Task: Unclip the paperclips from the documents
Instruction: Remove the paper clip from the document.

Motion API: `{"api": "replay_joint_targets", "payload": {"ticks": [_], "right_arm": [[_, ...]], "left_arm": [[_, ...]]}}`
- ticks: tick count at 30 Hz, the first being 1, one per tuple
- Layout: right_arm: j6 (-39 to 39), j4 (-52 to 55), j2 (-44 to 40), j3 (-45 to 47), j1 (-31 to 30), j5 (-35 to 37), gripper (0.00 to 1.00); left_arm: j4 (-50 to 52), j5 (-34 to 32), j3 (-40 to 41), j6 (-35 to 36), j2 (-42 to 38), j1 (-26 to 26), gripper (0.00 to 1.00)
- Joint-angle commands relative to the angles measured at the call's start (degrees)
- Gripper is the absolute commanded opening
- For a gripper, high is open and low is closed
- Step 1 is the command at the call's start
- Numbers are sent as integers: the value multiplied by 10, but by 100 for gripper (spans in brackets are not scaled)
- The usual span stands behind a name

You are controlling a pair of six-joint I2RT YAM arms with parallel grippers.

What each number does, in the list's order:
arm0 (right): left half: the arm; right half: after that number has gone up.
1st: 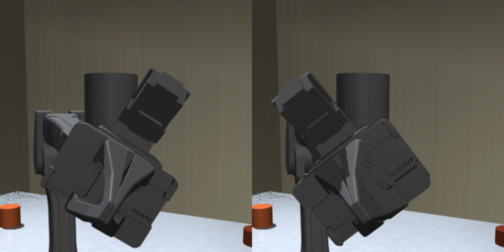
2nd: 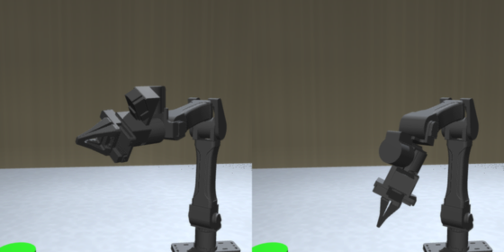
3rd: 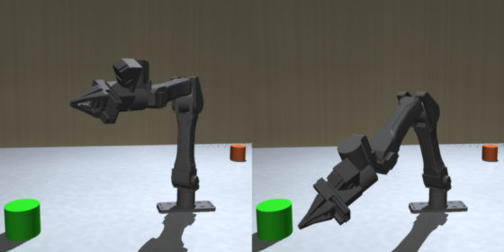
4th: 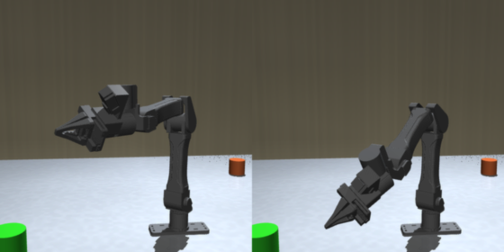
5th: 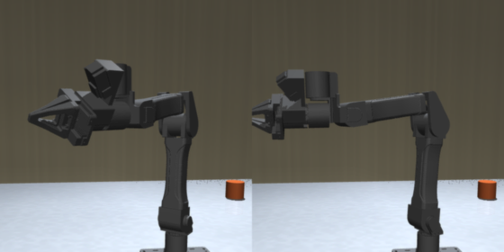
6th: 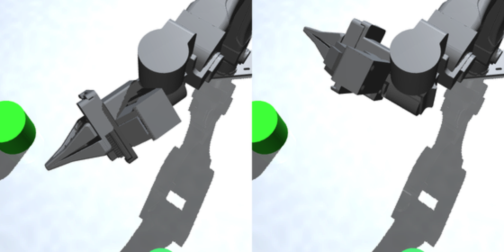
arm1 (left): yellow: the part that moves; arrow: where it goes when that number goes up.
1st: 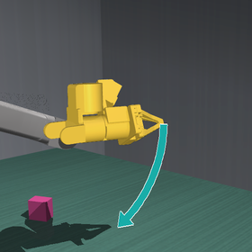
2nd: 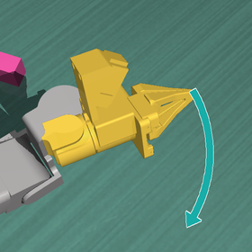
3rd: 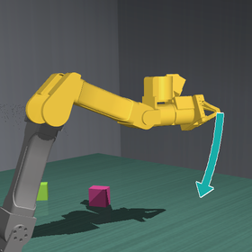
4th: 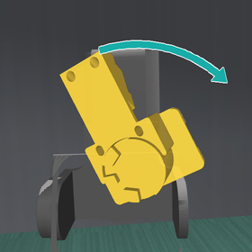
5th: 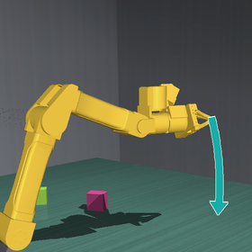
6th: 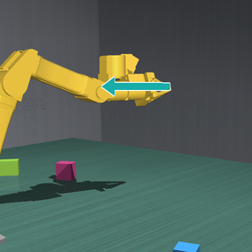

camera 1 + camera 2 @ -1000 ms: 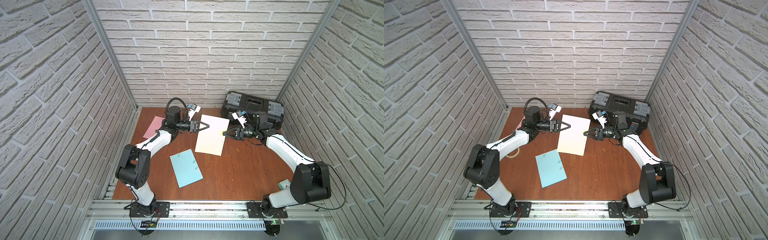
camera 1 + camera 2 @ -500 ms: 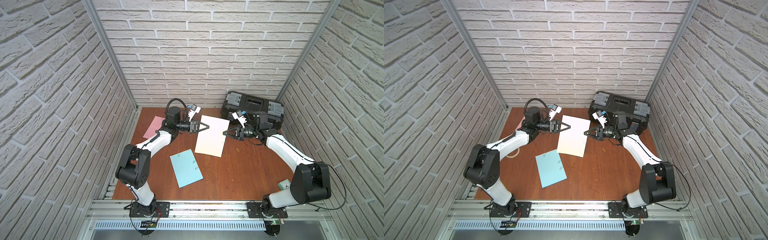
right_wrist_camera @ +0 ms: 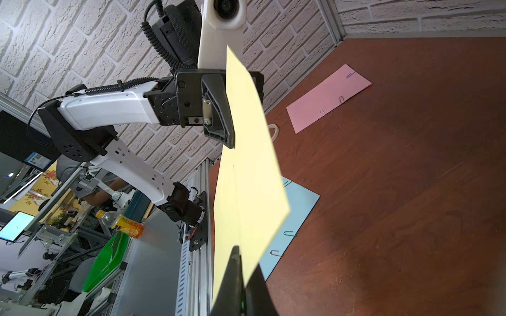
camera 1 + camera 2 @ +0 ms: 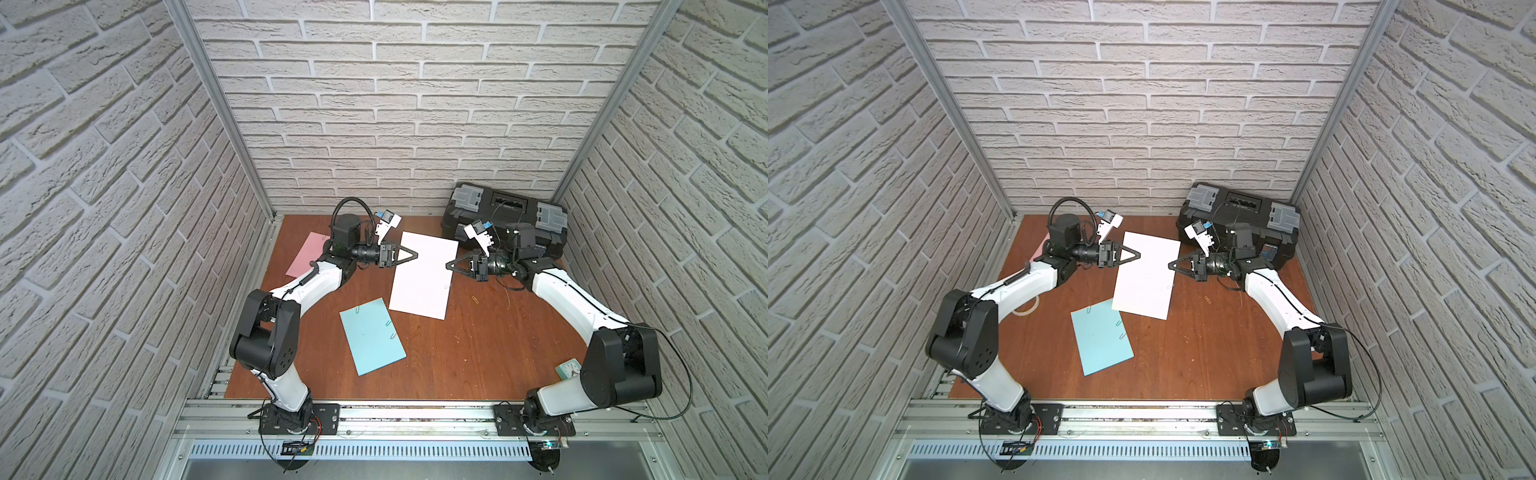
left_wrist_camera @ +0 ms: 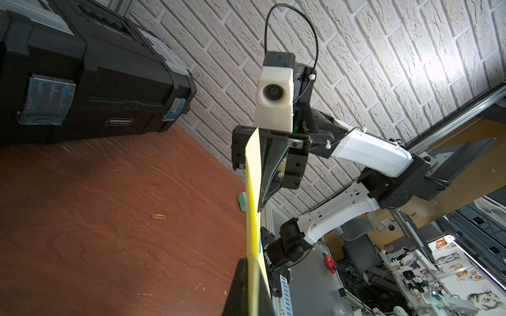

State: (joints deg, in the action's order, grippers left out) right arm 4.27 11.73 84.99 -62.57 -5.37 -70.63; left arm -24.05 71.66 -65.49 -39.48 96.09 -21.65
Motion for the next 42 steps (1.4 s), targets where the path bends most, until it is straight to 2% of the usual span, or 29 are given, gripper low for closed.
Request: {"api": "replay_joint_targets", "payload": {"ticks": [1,42], "right_arm": [[-8,-1,6,-1,3,-9,5],[-42,55,15,-17,15,2,7]], "left_arm": [[-4,9,8,19,-22,7,0],[69,7,2,72,-41,21,0]]}}
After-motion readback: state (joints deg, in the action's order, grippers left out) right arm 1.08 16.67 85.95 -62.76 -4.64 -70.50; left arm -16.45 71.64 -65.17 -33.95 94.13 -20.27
